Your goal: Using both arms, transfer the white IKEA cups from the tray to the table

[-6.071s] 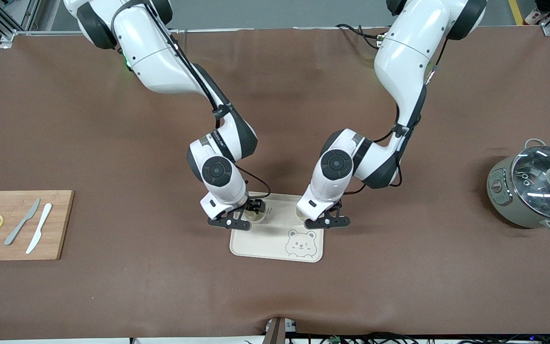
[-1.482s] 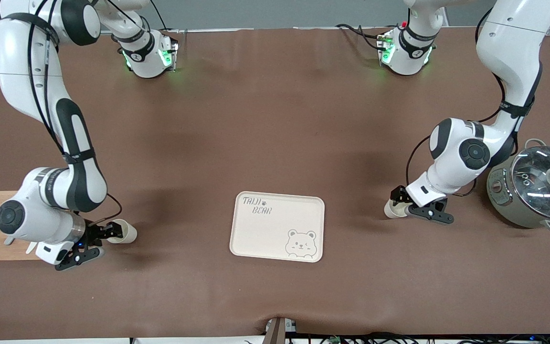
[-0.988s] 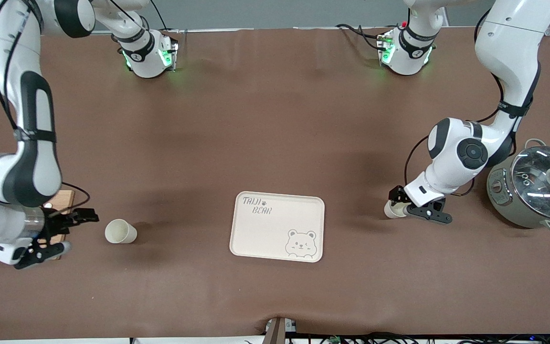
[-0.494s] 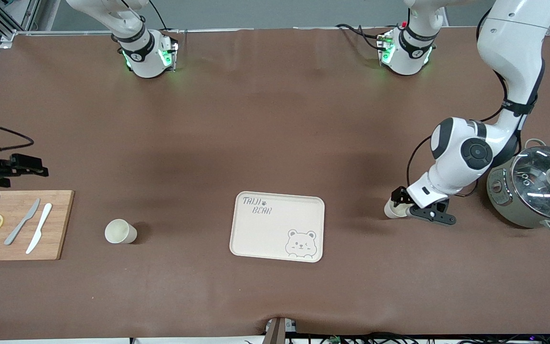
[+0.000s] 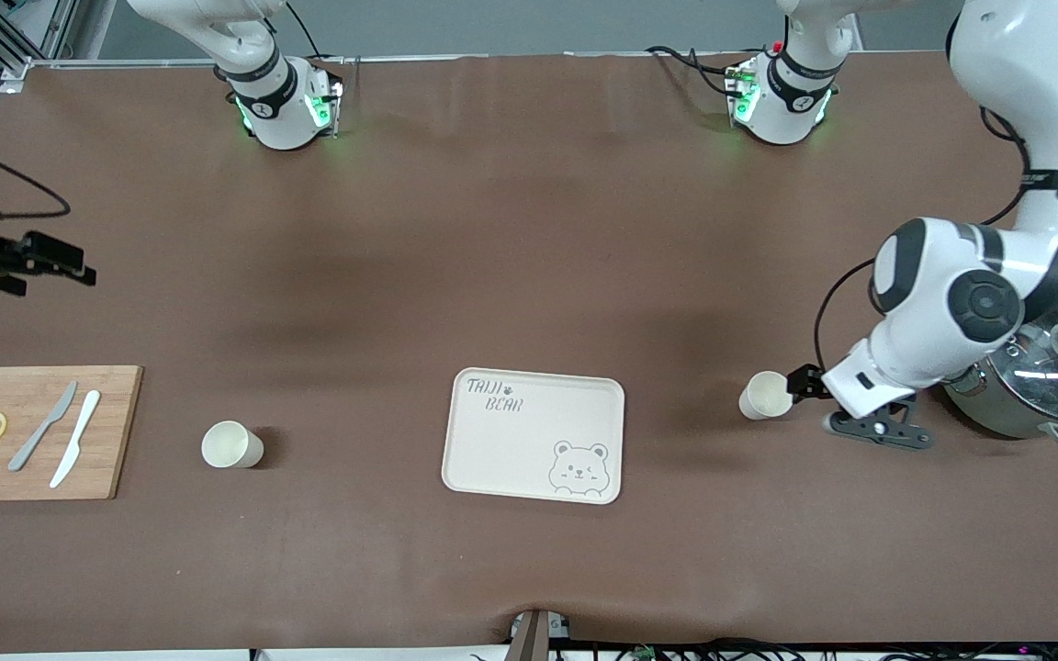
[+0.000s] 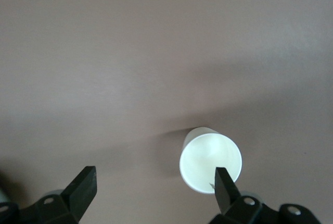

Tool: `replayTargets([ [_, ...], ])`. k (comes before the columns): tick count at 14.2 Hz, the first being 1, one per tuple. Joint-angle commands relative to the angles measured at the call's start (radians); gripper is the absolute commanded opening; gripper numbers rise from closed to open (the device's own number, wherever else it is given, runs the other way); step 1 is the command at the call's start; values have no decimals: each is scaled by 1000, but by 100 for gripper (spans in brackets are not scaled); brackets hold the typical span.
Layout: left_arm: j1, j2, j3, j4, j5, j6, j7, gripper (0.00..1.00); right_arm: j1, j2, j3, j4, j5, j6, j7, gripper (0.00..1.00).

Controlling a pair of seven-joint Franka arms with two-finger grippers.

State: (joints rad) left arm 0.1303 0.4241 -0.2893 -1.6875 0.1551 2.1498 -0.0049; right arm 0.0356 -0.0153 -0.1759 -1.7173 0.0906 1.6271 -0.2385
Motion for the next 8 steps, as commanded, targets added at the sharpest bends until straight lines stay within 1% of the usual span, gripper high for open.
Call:
replayTargets([
  [1, 15, 8, -7, 119, -35, -112, -23, 100, 3, -133, 13, -78, -20, -59, 56, 100],
  [2, 14, 7, -2, 140, -87, -132, -41, 100, 4, -138, 15, -43, -20, -102, 85, 100],
  [4, 11, -13, -2, 140, -95, -169, -122, 100, 4, -124, 30, 54, -20, -138, 169, 100],
  [5, 9, -37, -4, 141, -95, -206, -138, 100, 7, -109, 30, 95, -41, -138, 176, 100],
  [8, 11, -99, -8, 147, -95, -280, -132, 100, 44, -36, 36, 180, -190, -127, 166, 100],
])
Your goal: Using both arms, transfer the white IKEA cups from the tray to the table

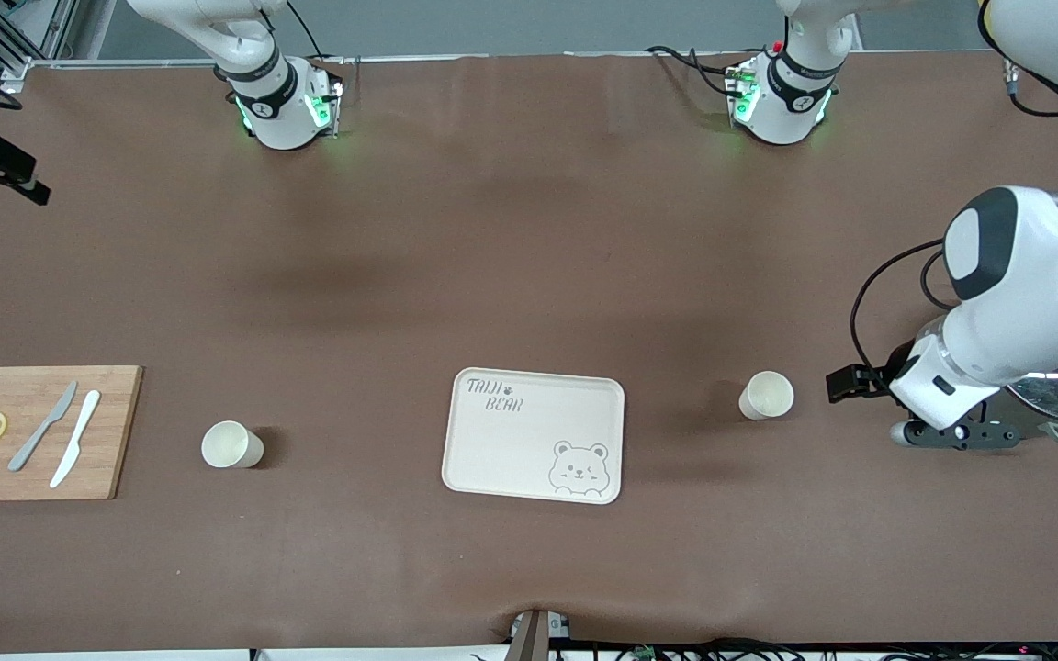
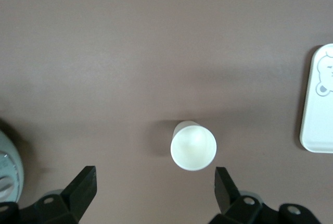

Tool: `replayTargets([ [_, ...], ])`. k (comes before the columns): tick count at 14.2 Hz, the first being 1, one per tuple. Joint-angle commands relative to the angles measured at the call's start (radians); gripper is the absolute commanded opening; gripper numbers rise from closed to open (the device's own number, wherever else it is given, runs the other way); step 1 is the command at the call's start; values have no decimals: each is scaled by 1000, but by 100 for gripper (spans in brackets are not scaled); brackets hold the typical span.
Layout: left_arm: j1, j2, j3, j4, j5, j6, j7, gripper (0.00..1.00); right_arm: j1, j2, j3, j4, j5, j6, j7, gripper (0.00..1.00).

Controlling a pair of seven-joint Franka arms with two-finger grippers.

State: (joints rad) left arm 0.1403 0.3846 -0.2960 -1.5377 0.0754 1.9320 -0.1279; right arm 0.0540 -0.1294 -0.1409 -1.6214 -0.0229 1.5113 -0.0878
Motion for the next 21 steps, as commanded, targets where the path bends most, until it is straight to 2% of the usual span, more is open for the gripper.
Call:
replayTargets([
  [1, 2, -76, -2, -1, -16, -76, -10, 100, 27, 97, 1, 106, -90, -10, 17, 100],
  [5, -33, -131, 20, 11, -37, -128, -19, 100, 27, 157, 1, 109, -89, 55, 16, 100],
  [6, -101, -148, 94, 63, -66, -183, -19, 100, 24, 169, 1, 109, -89, 61, 14, 100],
  [7, -196, -154, 207, 111, -92, -252, -18, 100, 17, 172, 0, 104, -89, 44, 2, 100],
  [8, -258, -161, 287, 141, -111, -299, -15, 100, 12, 168, -2, 104, -88, 27, -41, 100],
  [9, -269, -173, 308, 152, -133, -324, -12, 100, 9, 166, -5, 104, -88, 15, -73, 100],
  [13, -269, -283, 322, 148, -149, -370, 1, 100, 20, 163, 0, 104, -83, -46, 25, 100],
  [15, -269, -309, 317, 146, -141, -418, 4, 100, 23, 162, 3, 104, -14, -84, 20, 100],
  [17, -268, -309, 316, 146, -138, -427, 7, 100, 24, 163, 1, 106, -14, -106, 16, 100],
  [21, -266, -312, 319, 148, -134, -433, 92, 100, 43, 159, 1, 114, -14, -46, -31, 100],
])
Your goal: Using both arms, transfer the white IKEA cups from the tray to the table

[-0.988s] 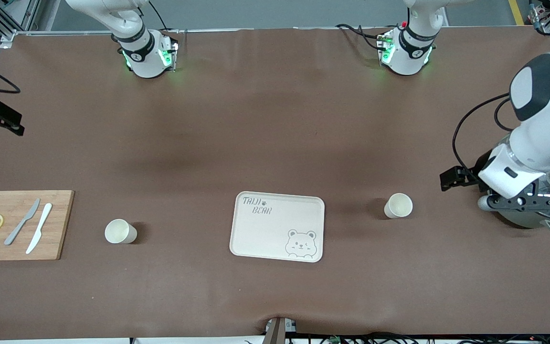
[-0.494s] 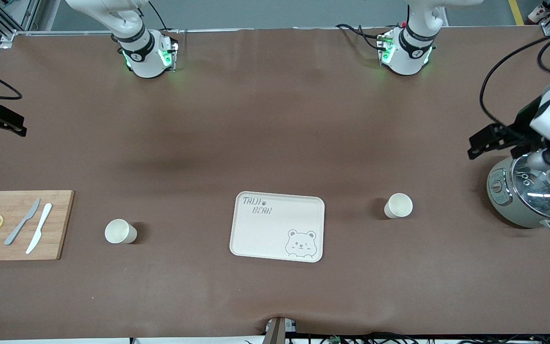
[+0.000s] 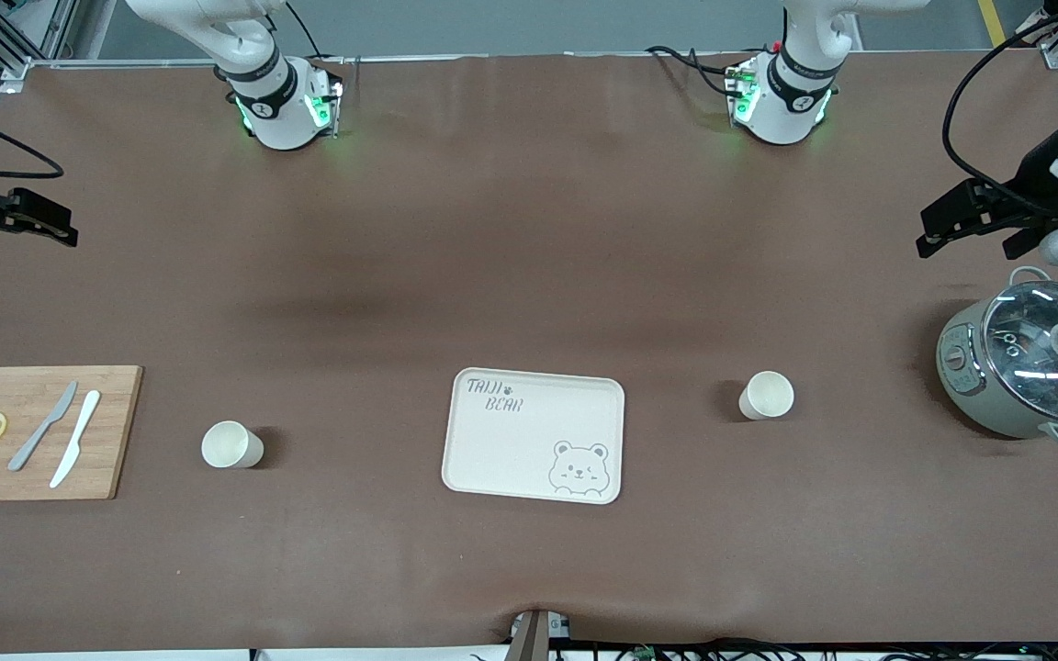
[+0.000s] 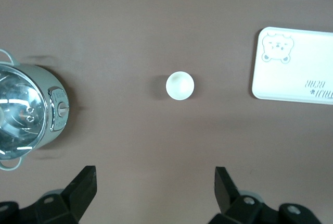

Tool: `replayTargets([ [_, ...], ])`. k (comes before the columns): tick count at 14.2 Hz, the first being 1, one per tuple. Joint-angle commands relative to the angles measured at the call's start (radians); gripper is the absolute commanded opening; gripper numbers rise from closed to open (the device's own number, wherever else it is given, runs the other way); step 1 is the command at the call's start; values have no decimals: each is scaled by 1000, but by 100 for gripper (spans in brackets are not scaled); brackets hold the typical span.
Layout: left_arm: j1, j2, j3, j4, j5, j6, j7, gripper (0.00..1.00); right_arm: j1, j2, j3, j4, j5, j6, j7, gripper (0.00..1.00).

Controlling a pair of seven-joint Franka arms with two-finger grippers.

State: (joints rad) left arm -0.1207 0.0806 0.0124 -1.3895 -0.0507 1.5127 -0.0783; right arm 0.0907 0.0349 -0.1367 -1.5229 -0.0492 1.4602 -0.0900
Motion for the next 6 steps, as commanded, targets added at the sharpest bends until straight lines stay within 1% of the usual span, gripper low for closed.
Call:
replayTargets([
  [1, -4, -9, 17, 0, -8, -20, 64, 100, 6, -13, -4, 15, 5, 15, -49, 100],
  [2, 4, -9, 17, 0, -8, -20, 87, 100, -3, -15, -7, 15, -7, 26, -50, 100],
  [3, 6, -7, 17, 0, -6, -20, 98, 100, -14, -15, -12, 13, -1, 46, -50, 100],
  [6, 7, -9, 18, -2, -8, -20, 98, 100, -40, -29, -15, 6, 43, 57, -44, 100],
])
